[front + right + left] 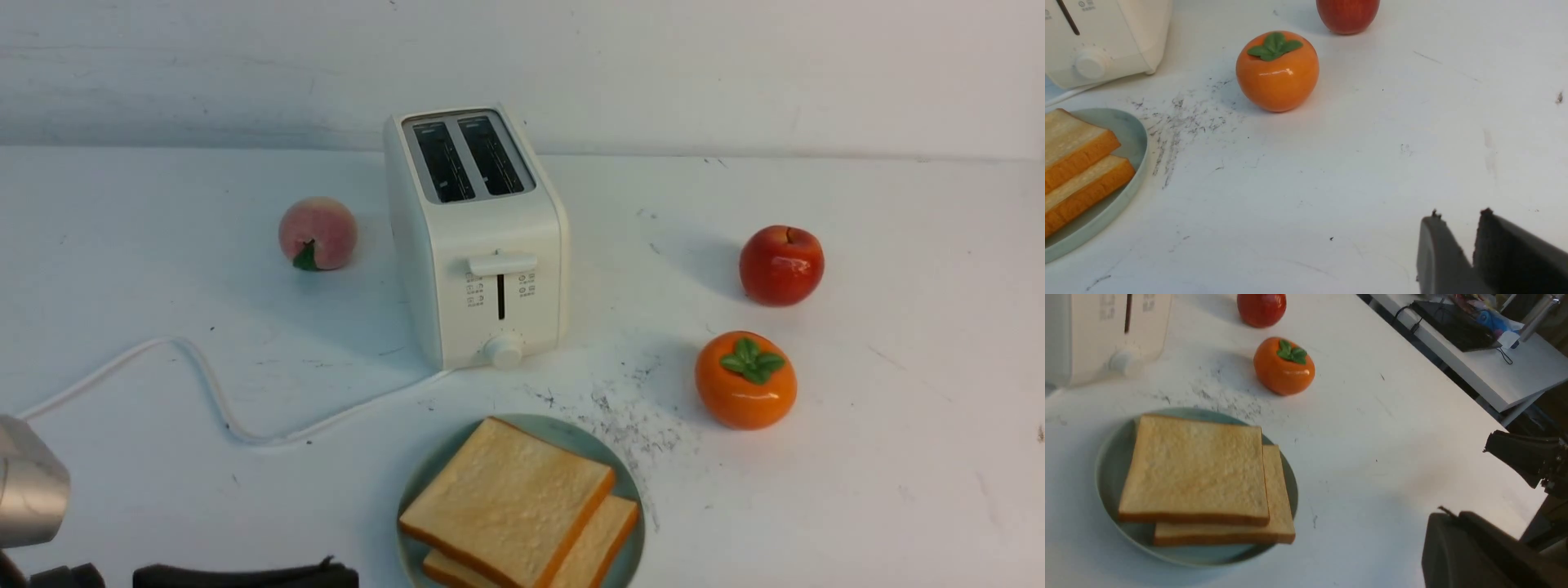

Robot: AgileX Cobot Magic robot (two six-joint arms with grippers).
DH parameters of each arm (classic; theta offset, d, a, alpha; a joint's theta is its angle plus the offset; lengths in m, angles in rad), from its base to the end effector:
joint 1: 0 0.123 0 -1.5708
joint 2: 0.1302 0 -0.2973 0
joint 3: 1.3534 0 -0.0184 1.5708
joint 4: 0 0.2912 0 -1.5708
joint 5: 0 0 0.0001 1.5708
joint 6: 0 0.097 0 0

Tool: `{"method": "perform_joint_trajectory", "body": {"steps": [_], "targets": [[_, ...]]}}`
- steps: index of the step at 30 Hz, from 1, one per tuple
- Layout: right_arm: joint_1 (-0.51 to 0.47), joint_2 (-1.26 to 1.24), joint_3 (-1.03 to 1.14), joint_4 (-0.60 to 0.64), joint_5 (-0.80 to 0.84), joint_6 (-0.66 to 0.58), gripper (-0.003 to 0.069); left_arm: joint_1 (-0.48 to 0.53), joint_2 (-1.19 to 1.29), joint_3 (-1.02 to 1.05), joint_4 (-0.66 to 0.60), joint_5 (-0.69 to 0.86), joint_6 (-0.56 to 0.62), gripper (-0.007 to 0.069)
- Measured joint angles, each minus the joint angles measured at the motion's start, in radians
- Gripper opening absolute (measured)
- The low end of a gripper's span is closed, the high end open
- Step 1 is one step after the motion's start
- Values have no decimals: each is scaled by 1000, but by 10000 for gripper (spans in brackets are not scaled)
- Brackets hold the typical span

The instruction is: Take toasted bread from bread machine on white table place on plate.

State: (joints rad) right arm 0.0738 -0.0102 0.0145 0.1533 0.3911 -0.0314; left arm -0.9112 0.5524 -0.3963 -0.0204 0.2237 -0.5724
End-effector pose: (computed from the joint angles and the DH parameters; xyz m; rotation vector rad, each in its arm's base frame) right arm 0.0852 0.0120 0.1720 -0.0057 1.8783 0.1813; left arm 0.0940 -0.1219 0.2808 0.3206 1.9726 -1.0176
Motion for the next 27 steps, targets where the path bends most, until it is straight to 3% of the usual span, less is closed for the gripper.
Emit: {"method": "perform_joint_trajectory", "body": {"steps": [4, 11, 16, 19, 27], "targets": [[0, 0, 0, 0, 0, 0, 153, 0, 0, 0, -54, 27, -29, -13], [0, 0, 0, 0, 0, 0, 161, 31, -26, 0, 115, 80, -23, -13], [0, 0, 0, 0, 0, 0, 167, 191, -108, 21, 54, 132, 103, -13], [0, 0, 0, 1, 0, 0, 171, 360, -175, 89, -27, 59, 240, -13], [0, 0, 0, 1, 1, 0, 181, 647, -318, 324, -32, -34, 296, -8]]}}
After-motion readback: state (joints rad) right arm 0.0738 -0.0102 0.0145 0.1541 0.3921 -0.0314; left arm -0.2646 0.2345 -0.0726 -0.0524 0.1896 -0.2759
